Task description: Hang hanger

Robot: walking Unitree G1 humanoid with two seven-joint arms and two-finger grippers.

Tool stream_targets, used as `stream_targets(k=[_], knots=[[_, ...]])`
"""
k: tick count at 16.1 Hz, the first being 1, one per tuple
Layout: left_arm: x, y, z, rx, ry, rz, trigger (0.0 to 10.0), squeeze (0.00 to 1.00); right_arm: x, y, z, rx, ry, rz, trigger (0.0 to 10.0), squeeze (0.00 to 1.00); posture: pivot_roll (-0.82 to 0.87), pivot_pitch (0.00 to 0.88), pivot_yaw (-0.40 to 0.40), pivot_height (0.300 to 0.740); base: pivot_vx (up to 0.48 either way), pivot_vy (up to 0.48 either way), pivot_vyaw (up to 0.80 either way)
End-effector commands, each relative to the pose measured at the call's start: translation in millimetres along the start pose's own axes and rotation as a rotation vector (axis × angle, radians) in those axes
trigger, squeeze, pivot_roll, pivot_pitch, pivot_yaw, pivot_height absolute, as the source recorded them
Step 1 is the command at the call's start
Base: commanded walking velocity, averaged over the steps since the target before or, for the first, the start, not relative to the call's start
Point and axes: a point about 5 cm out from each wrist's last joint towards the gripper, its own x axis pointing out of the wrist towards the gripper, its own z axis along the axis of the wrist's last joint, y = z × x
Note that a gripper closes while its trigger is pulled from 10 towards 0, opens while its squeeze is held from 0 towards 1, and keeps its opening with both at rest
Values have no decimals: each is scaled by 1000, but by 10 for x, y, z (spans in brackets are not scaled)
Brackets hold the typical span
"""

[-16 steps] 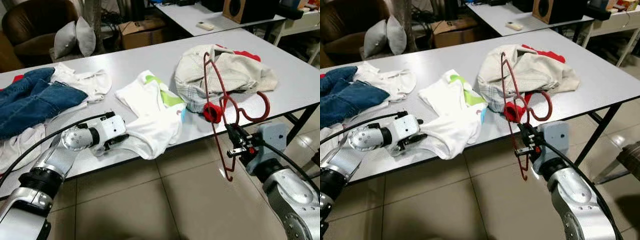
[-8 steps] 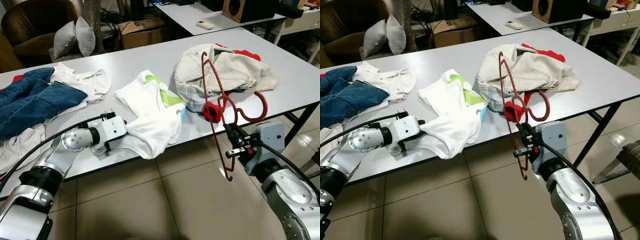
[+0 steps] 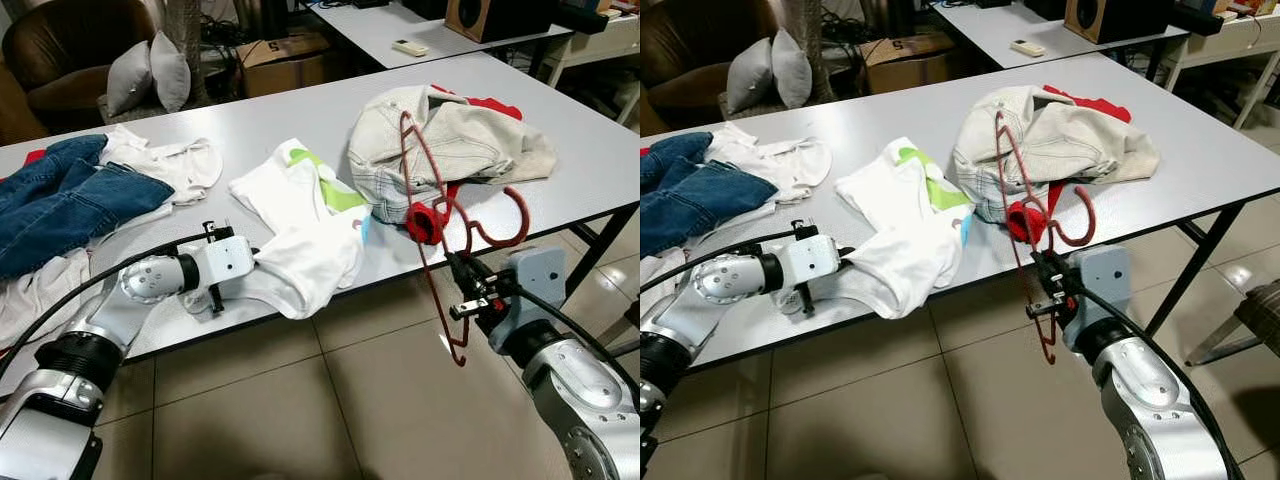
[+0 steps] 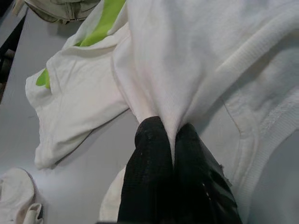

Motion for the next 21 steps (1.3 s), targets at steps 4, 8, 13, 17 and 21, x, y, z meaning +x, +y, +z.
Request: stream_targets(k=[4,8,13,17,21], knots=[[-20,272,186,-170,-67,29,0,0,-231,193,165,-36,-36,318,10000,0,-20,0,114,740,0,0,0],[49,685,440,-426,-160,176,0,0,-582,259,140,-43,104,563,10000,0,-34,0,130,740,0,0,0],[27,764,580,-554,-225,152,0,0,-659,318,11,-7,222,617,10000,0,-36,0,129,740,0,0,0],[-45,700,561,-517,-184,90,0,0,-610,316,-4,2,238,611,10000,0,-23,0,112,740,0,0,0],[-89,682,507,-489,-132,92,0,0,-635,266,1,-8,257,597,10000,0,-26,0,114,740,0,0,0]])
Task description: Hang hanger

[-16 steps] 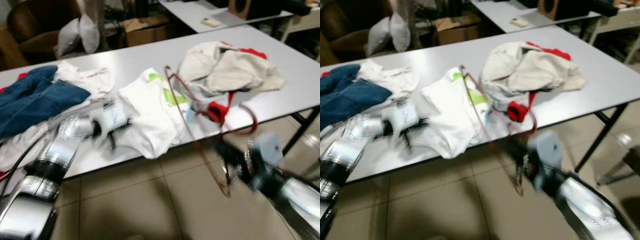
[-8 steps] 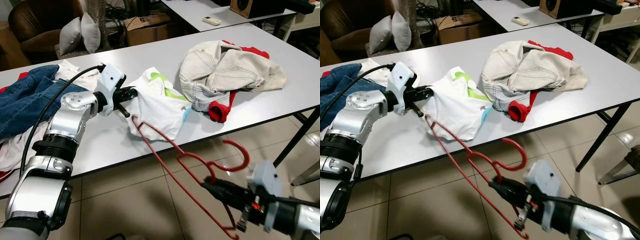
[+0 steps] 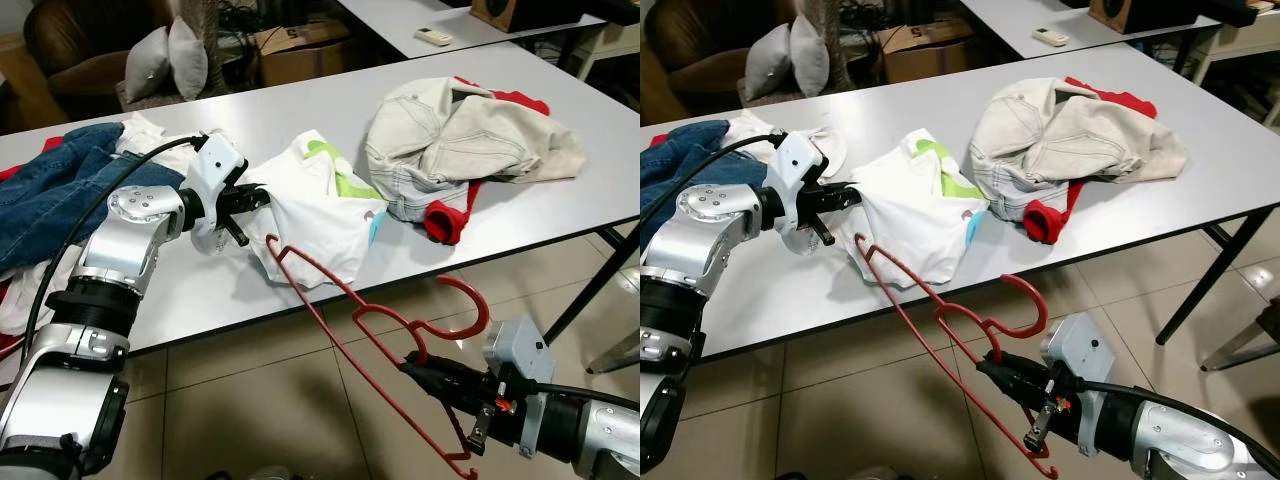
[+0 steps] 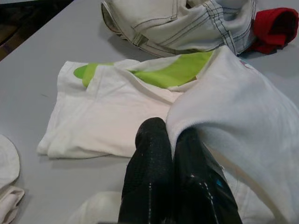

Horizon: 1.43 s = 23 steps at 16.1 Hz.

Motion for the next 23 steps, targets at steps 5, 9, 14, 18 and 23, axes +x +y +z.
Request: stream_targets(k=[5,9,14,18,23], knots=[[-24,-34,9,47,32,-28,0,0,-31,-82,11,18,6,-78,10000,0,-31,0,113,740,0,0,0],[-30,-67,39,44,23,-43,0,0,89,-108,-48,48,38,-70,10000,0,-22,0,99,740,0,0,0],[-158,-81,-2,22,47,-62,0,0,167,-362,-86,13,105,-208,10000,0,-8,0,76,740,0,0,0],[-519,45,-90,-15,119,-50,0,0,171,-780,118,-95,66,-374,10000,0,7,0,56,740,0,0,0],[-444,-324,181,-133,-29,-178,1412,0,423,-922,578,-239,-100,-344,10000,0,30,0,49,740,0,0,0]])
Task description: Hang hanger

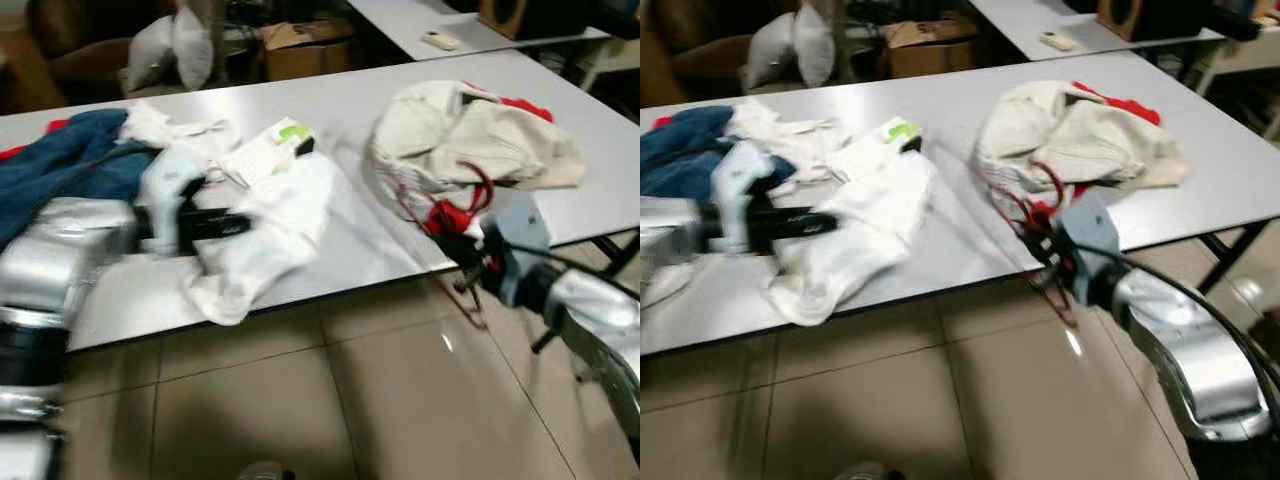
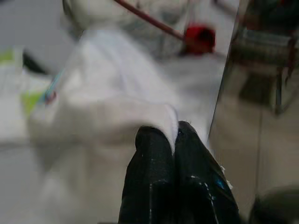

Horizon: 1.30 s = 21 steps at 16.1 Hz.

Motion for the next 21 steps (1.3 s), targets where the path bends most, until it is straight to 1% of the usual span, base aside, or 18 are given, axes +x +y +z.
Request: stream_targets(k=[1,2,3,4,5,6,8,9,10,11,12,13,14,15,16,17,18,21], knots=[[103,-54,13,2,-8,23,2039,0,15,61,-30,-4,6,37,10000,0,28,0,52,740,0,0,0],[243,-64,-13,-9,-29,87,1451,0,-28,129,-87,1,23,62,10000,0,21,0,59,740,0,0,0],[338,-76,-23,-30,-49,127,1804,0,-73,178,-141,0,38,74,10000,0,19,0,61,740,0,0,0],[438,-89,-16,-39,-62,177,0,0,-153,217,-194,27,46,56,10000,0,9,0,79,740,0,0,0],[489,-85,-7,-58,-74,207,0,0,-217,247,-201,43,40,51,10000,0,3,0,88,740,0,0,0],[519,-42,16,-73,-85,259,0,0,-329,322,-163,72,18,83,10000,0,-7,0,99,740,0,0,0],[520,24,42,-65,-90,309,0,0,-445,397,-136,92,10,123,10000,0,-14,0,107,740,0,0,0],[509,54,61,-52,-86,306,0,0,-562,469,-146,101,25,167,10000,0,-22,0,116,740,0,0,0],[502,42,64,-28,-74,279,0,0,-620,518,-160,110,38,201,10000,0,-25,0,117,740,0,0,0],[495,19,59,-2,-61,257,4314,0,-636,548,-170,117,45,221,10000,0,-25,0,116,740,0,0,0],[461,-15,19,83,9,228,8902,0,-634,578,-189,121,61,240,10000,0,-25,0,114,740,0,0,0],[412,-40,-5,106,47,194,10000,75,-632,604,-205,126,80,258,10000,0,-20,0,109,740,0,0,0],[356,-79,8,104,54,152,10000,1000,-627,618,-221,138,96,268,10000,0,-9,0,97,740,0,0,0],[321,-112,30,125,49,117,10000,1000,-620,629,-263,137,125,278,10000,0,-3,0,92,740,0,0,0],[305,-114,45,136,36,113,10000,1000,-617,639,-302,129,152,286,10000,0,0,0,89,740,0,0,0],[287,-84,44,126,39,132,10000,1000,-612,650,-329,129,169,292,10000,0,1,0,88,740,0,0,0],[253,-53,43,160,60,138,10000,0,-606,661,-343,129,177,301,10000,0,5,0,85,740,0,0,0],[216,-50,49,218,73,114,10000,0,-590,666,-340,131,177,303,10000,0,8,0,87,740,0,0,0]])
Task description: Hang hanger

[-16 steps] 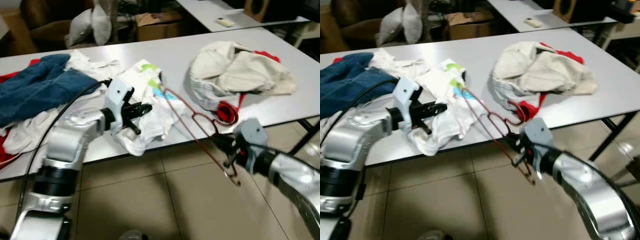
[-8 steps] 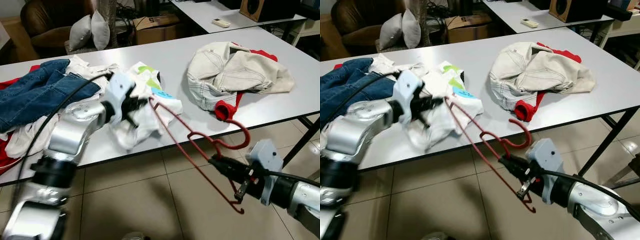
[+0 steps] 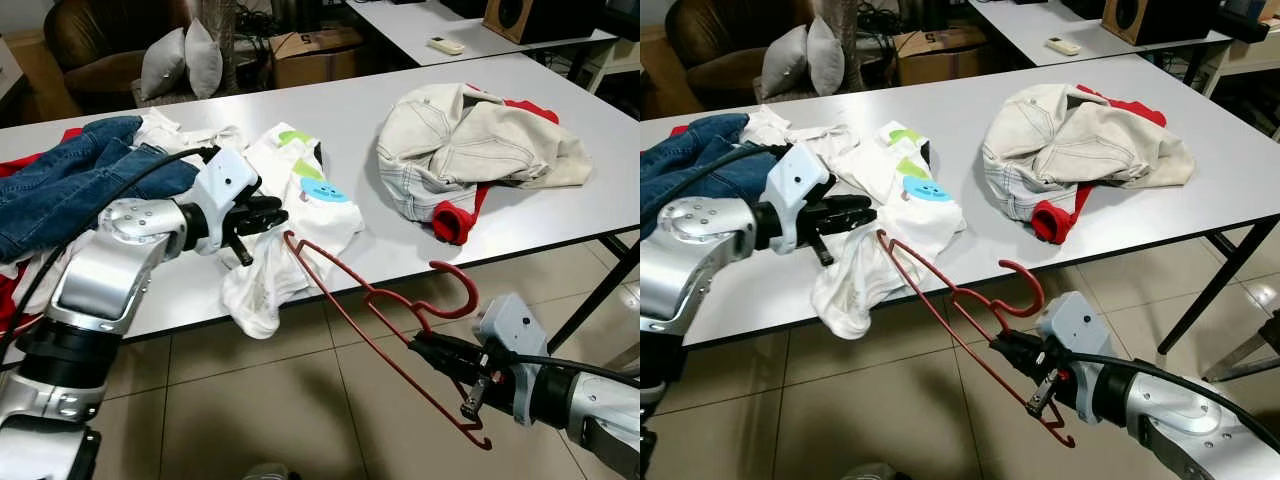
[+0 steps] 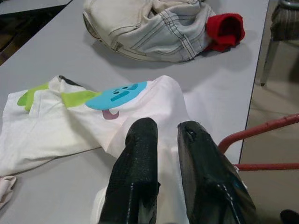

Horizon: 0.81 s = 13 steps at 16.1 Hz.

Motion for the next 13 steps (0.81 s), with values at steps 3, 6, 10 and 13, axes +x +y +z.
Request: stream_targets(k=[3,6,10,13], knots=[[13,-115,-142,35,86,-84,10000,0,28,6,14,-4,2,6,10000,0,2,0,97,740,0,0,0],[-19,-6,-227,81,137,-7,10000,0,18,15,4,-1,4,4,10000,0,1,0,98,740,0,0,0],[-62,62,-235,155,169,26,10000,0,22,18,2,0,5,6,10000,0,1,0,99,740,0,0,0],[-53,98,-244,225,185,47,10000,0,29,20,2,0,3,10,10000,0,2,0,101,740,0,0,0]])
